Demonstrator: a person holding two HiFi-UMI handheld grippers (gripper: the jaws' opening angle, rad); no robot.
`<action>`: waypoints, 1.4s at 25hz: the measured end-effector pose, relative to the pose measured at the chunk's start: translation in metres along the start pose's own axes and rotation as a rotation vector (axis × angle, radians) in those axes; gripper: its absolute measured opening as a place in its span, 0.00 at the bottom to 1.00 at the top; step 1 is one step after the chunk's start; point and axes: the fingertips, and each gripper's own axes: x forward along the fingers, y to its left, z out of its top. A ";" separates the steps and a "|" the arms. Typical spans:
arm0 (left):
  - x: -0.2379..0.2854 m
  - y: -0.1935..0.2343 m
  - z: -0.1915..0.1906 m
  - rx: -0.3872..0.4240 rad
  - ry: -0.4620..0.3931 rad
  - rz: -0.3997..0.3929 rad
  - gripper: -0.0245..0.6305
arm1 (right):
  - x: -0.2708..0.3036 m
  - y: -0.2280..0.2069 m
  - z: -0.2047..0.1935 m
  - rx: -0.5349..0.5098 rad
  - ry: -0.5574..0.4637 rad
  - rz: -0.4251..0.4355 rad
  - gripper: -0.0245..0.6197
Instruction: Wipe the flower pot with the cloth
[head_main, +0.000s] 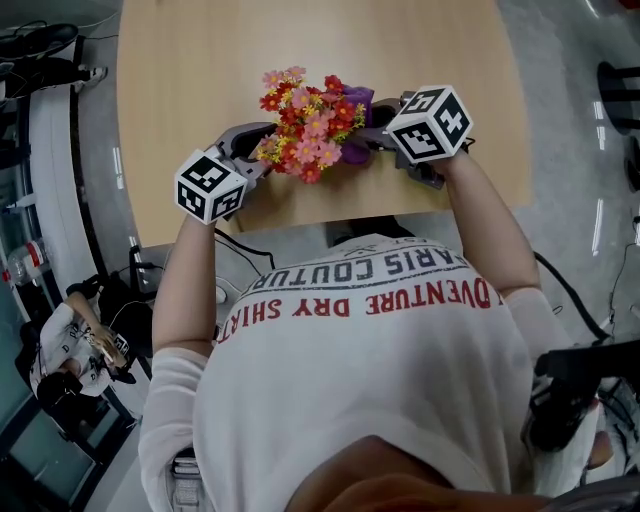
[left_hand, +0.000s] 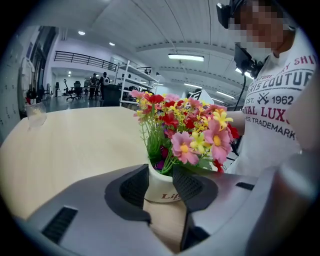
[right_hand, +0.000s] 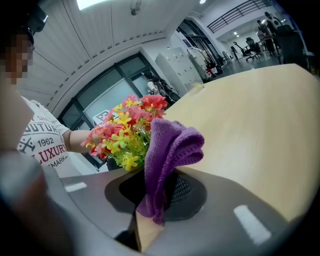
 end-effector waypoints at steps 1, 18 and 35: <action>0.000 0.000 0.000 0.001 0.000 0.001 0.27 | 0.001 -0.001 -0.001 0.010 -0.002 0.006 0.15; -0.002 -0.001 0.000 -0.001 -0.016 0.010 0.27 | 0.023 -0.038 -0.033 -0.055 0.186 -0.149 0.14; 0.005 0.010 0.011 0.137 0.063 -0.061 0.27 | -0.006 -0.037 0.040 -0.057 0.006 -0.050 0.14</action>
